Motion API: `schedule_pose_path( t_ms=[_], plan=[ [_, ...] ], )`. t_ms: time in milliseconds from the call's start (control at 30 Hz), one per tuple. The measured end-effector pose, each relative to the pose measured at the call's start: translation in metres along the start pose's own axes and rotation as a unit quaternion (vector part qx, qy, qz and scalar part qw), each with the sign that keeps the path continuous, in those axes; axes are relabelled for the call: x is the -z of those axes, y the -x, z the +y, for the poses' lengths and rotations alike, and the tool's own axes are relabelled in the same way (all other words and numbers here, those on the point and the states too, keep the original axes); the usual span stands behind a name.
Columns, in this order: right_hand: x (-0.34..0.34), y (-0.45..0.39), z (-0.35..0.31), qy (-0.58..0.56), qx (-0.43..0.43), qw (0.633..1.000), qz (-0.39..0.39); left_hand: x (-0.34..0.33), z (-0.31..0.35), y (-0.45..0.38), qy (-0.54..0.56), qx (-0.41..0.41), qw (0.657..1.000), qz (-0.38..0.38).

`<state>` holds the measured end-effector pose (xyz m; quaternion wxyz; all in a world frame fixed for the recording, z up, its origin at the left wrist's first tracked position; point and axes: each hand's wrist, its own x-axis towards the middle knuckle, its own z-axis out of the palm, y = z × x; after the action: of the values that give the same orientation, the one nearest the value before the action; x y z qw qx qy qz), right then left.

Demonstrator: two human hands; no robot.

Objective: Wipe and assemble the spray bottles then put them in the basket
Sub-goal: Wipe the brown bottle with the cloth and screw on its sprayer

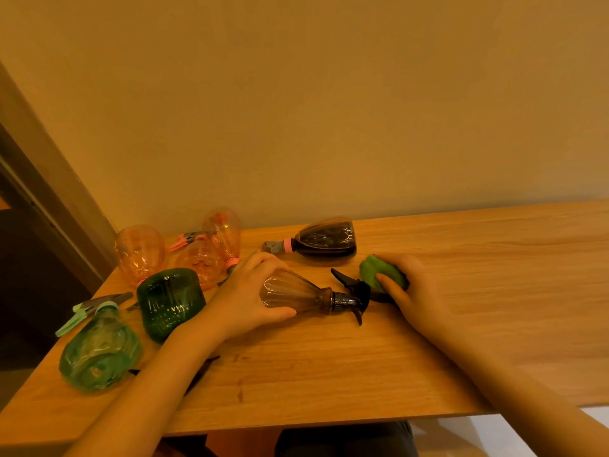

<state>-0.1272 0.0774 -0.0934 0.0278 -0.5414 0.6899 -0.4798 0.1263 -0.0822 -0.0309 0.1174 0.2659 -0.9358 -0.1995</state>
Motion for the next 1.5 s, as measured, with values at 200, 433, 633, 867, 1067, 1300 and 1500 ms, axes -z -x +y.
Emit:
schedule_pose_path(
  t_ms=[200, 433, 633, 867, 1067, 1300, 1500],
  plan=[
    [-0.032, -0.022, -0.018, 0.057, 0.077, 0.987, -0.131, 0.005, -0.001, -0.004, -0.007, 0.004, 1.0, -0.023],
    [-0.021, -0.027, -0.008, 0.07, 0.074, 0.975, -0.197, 0.005, -0.004, -0.007, 0.005, 0.004, 1.0, -0.026],
    [-0.011, -0.013, 0.003, 0.077, 0.068, 0.977, -0.186, 0.005, -0.005, -0.009, 0.008, -0.001, 1.0, -0.026],
    [0.007, -0.002, 0.012, 0.102, 0.039, 0.978, -0.18, 0.003, -0.006, -0.011, 0.001, -0.004, 1.0, -0.022],
    [0.007, -0.008, 0.01, 0.094, 0.017, 0.986, -0.133, 0.004, -0.007, -0.01, -0.005, -0.006, 1.0, -0.028],
    [-0.028, -0.026, -0.011, 0.104, 0.086, 0.971, -0.198, 0.004, -0.006, -0.01, -0.012, -0.008, 1.0, -0.024],
    [-0.019, -0.024, -0.008, 0.079, 0.071, 0.972, -0.208, 0.004, -0.005, -0.011, -0.008, -0.002, 1.0, -0.019]
  ],
)
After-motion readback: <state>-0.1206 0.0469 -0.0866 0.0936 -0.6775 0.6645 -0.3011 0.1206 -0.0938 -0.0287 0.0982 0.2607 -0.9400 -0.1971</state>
